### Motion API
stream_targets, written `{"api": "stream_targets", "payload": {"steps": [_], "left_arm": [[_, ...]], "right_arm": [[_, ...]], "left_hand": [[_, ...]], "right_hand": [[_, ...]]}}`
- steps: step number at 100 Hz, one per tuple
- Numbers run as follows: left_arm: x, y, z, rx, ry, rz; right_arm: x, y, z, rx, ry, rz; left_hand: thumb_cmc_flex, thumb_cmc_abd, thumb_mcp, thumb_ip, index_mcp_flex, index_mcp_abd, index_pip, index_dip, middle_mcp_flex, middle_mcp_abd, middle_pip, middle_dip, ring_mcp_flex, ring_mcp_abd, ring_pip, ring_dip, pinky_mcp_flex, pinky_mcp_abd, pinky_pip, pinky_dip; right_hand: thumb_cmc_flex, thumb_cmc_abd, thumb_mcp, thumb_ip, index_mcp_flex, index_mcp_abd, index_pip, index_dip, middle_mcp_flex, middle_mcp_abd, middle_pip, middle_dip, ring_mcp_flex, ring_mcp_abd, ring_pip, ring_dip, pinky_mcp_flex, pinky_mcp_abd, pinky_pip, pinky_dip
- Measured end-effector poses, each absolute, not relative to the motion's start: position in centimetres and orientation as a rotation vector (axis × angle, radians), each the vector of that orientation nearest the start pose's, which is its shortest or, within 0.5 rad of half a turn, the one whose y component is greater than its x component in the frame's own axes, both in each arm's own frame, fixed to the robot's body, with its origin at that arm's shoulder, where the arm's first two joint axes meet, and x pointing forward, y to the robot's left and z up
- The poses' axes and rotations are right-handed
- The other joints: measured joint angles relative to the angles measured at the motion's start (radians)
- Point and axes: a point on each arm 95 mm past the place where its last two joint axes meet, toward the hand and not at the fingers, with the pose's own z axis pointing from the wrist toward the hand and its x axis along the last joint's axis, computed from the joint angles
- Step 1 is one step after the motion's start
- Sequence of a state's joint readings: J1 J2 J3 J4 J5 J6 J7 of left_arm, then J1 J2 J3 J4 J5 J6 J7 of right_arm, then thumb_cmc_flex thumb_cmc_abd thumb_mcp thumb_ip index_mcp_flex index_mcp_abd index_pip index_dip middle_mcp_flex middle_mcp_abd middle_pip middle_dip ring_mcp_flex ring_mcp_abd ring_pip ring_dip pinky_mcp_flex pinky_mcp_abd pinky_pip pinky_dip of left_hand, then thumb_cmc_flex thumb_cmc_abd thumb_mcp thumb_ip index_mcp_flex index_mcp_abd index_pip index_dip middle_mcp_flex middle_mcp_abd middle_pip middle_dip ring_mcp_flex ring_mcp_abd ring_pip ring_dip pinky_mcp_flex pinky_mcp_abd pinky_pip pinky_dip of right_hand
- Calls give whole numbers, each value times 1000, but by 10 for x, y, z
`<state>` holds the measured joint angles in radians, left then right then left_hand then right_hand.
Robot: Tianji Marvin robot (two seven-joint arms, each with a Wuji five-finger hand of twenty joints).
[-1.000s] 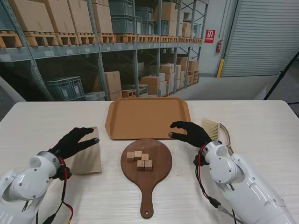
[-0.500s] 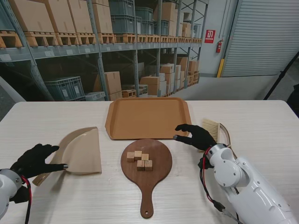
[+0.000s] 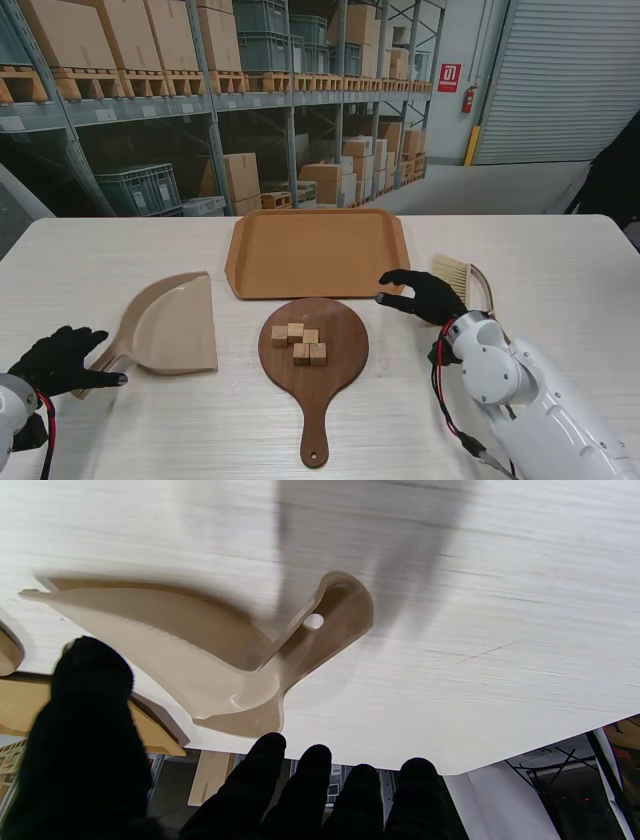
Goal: Sweep wood blocks off a wooden cutting board into a dustpan and pour them into a container
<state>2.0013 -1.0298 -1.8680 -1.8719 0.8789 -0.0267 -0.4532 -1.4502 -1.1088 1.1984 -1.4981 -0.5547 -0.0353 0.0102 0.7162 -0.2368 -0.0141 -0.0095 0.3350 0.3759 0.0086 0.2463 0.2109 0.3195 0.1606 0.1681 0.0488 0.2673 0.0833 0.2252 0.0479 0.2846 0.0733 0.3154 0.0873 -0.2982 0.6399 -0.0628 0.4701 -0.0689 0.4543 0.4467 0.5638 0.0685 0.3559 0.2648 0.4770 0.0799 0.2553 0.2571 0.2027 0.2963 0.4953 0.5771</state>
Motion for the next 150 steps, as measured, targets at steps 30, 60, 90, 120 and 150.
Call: {"api": "stream_targets", "payload": {"steps": [30, 60, 90, 120, 150], "left_arm": [[322, 201, -314, -1565, 1427, -957], [334, 203, -329, -1610, 1435, -913], [347, 200, -343, -1647, 1437, -879], [360, 198, -354, -1694, 1402, -847], [371, 196, -362, -1746, 1257, -854]], "right_arm": [[435, -9, -319, -2142, -1731, -2315], [434, -9, -321, -2146, -1733, -2306], [434, -9, -322, -2145, -1737, -2297], [433, -7, -323, -2147, -1742, -2280], [433, -7, -325, -2158, -1742, -2258]], "left_hand": [[0, 0, 1, 0, 11, 0, 10, 0, 26, 12, 42, 18, 6, 0, 49, 8, 48, 3, 10, 0], [0, 0, 1, 0, 21, 14, 15, 0, 46, 12, 64, 24, 42, 0, 80, 13, 76, 13, 23, 0], [31, 1, -1, -2, 42, 14, 26, 0, 65, 12, 102, 48, 42, 0, 115, 21, 110, 15, 40, 0], [88, 22, -3, -2, 72, 3, 55, 27, 140, -15, 153, 87, 115, 0, 180, 60, 149, 15, 63, 0], [197, 63, 3, -5, 141, -26, 231, 149, 287, -32, 224, 188, 245, 0, 267, 103, -39, 0, 747, 103]], "right_hand": [[0, 0, 0, 0, 0, 0, 0, 0, 0, 0, 0, 0, 0, 0, 0, 0, 0, 0, 0, 0], [0, 0, 0, 0, 0, 0, 0, 0, 10, 0, 1, 0, 0, 0, 0, 0, 2, 0, 0, 0], [0, 0, 0, 0, 12, 0, 0, 0, 10, 0, 1, 1, 0, 0, 0, 0, 6, 0, 0, 0], [0, 0, 0, 0, 13, 1, 0, 0, 10, 1, 1, 2, 0, 0, 0, 0, 7, 0, 0, 1], [0, 0, 0, 0, 14, 2, 0, 0, 10, 1, 3, 3, 0, 0, 0, 0, 10, 0, 0, 2]]}}
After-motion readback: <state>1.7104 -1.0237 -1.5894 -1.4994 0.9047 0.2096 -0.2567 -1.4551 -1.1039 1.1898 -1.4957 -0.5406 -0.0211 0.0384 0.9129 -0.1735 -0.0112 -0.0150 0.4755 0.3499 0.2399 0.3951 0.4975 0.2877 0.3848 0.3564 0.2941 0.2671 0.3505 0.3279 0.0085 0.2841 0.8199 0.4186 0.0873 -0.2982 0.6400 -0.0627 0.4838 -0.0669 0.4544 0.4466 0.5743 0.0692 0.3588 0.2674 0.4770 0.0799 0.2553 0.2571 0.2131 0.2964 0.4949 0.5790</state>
